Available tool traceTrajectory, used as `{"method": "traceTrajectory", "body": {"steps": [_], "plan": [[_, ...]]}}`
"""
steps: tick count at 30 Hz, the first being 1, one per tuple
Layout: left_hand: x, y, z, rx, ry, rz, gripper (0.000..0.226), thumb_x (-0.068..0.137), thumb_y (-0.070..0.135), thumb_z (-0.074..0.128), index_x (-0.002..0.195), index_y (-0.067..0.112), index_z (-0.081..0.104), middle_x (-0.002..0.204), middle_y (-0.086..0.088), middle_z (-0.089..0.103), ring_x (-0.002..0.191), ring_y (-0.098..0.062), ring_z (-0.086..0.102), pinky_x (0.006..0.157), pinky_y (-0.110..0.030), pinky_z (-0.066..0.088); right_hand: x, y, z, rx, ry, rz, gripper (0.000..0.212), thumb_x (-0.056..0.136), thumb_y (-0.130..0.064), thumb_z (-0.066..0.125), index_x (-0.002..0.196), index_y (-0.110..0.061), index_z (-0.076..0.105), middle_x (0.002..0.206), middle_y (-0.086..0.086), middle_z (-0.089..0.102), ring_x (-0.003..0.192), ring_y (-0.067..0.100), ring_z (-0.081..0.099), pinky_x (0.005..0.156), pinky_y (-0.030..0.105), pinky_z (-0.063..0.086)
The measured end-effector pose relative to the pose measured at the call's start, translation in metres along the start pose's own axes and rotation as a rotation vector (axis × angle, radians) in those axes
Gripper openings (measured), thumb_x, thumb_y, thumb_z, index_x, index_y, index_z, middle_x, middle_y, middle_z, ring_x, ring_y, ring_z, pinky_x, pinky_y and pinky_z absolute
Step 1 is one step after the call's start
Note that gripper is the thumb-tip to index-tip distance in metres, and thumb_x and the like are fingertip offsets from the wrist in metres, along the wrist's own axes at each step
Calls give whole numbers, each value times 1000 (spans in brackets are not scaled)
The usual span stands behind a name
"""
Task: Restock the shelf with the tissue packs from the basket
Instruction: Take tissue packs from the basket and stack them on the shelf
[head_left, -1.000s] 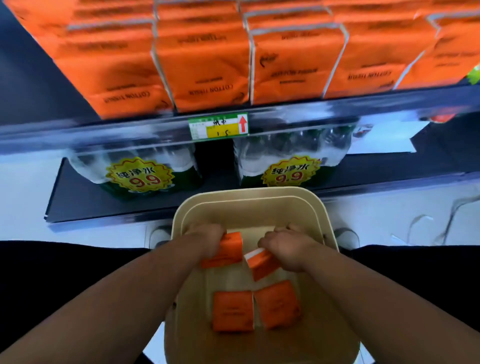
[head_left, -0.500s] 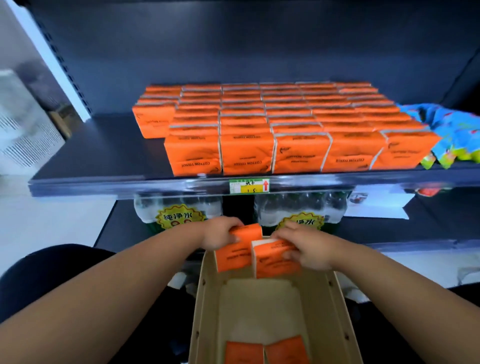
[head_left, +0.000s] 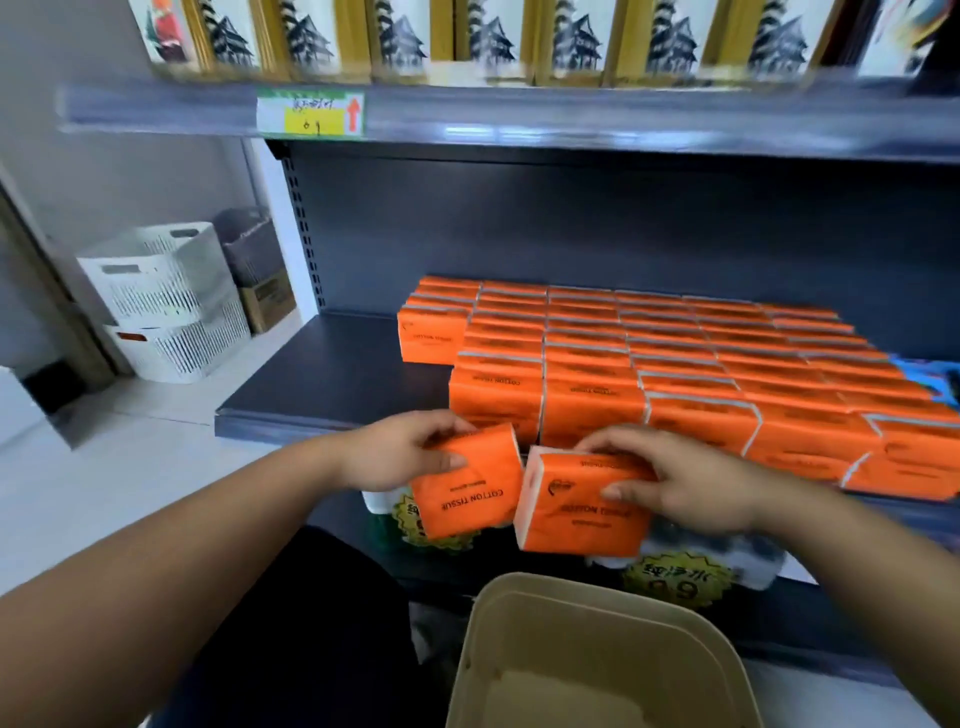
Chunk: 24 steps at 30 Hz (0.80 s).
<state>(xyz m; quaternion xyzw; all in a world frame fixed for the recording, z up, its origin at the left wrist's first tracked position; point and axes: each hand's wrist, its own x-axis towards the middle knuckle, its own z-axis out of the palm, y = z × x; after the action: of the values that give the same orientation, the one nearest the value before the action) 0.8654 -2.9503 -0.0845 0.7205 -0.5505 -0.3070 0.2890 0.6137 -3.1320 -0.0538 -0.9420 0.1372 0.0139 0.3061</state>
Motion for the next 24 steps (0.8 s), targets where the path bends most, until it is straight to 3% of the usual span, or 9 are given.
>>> {"method": "traceTrajectory", "body": {"steps": [3,7,11,16,20,24], "plan": [[-9,3,-26,-96,19,-10,25,94,9,60,117,21,57,109,1,63,99,-12,61,89,-32,51,20,-19,-16,36,19,-26,36,92,-19,65,122,-35,55,116,-18,57,104,-7,54,85,8,44],[-15,7,-69,-4,55,-6,30,95,12,59,124,16,56,114,0,64,105,-12,62,91,-27,52,52,-40,-27,24,49,-94,33,91,-17,66,120,-31,57,112,-14,62,99,-4,58,84,8,45],[-14,9,-111,43,124,10,30,94,8,59,124,10,56,106,0,66,89,-1,63,80,-17,51,87,-67,-27,-56,80,-197,35,89,-15,68,121,-25,57,112,-15,59,96,-5,55,85,1,37],[-1,5,-159,80,206,7,29,94,8,59,122,15,57,103,1,66,84,-1,63,80,-17,53,138,-96,-23,-174,161,-287,39,88,-19,70,124,-24,56,122,-3,56,110,10,53,97,20,37],[22,-14,-181,120,267,-22,25,94,15,61,118,23,58,104,1,67,91,-12,63,84,-26,50,176,-107,-14,-276,190,-287,41,89,-24,68,128,-22,56,124,0,54,115,15,51,98,22,35],[50,-29,-180,135,289,-15,24,96,13,59,118,22,55,97,6,64,85,-8,61,74,-16,48,204,-113,-2,-270,249,-275,39,90,-26,67,127,-20,57,131,3,55,120,20,51,102,25,35]]}}
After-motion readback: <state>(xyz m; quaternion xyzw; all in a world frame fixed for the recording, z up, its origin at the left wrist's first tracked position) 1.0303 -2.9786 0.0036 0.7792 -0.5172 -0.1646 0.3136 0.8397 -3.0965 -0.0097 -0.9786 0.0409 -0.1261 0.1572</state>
